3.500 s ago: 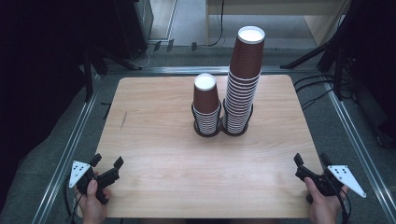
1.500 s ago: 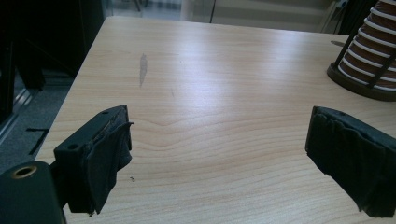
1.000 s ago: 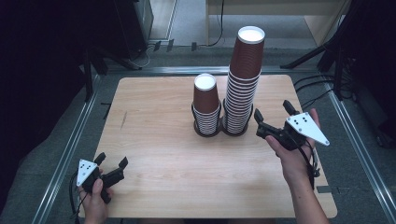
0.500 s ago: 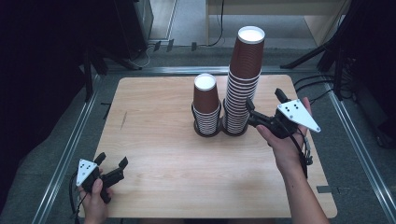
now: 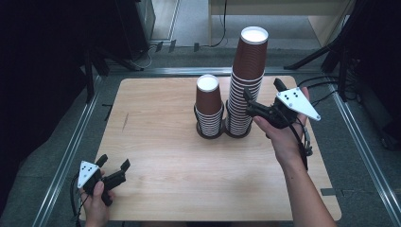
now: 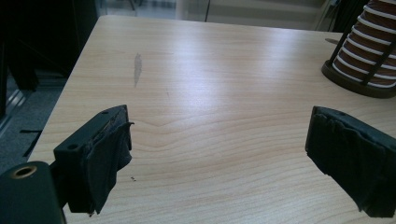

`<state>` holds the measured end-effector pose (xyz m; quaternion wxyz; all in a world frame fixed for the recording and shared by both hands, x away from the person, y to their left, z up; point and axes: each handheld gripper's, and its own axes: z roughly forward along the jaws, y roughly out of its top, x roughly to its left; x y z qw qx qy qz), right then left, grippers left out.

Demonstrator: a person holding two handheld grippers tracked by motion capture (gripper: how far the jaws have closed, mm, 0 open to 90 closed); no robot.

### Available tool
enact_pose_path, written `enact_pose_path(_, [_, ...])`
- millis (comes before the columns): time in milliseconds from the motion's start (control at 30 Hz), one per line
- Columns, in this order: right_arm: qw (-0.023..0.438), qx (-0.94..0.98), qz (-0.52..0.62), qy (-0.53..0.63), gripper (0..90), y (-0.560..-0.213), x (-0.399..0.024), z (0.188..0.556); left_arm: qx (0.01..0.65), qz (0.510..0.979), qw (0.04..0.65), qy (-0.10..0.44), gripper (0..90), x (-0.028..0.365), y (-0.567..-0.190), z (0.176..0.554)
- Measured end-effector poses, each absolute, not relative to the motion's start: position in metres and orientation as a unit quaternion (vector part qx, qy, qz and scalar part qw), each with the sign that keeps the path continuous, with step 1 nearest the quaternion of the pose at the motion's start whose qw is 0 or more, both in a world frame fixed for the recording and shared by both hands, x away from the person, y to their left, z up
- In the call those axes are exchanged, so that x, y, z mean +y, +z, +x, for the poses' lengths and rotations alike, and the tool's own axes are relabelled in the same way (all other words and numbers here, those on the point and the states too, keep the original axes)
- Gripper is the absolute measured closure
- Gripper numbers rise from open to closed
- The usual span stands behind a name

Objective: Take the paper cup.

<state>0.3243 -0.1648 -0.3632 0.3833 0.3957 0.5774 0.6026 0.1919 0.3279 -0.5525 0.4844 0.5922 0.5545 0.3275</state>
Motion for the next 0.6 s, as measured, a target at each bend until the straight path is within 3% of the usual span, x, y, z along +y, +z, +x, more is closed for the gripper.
enact_pose_path(600, [0.393, 0.571, 0.394, 0.604, 5.1, -0.343, -0.144, 0.345, 0.553, 0.596, 0.484, 0.325, 7.0, 0.327, -0.552, 0.193])
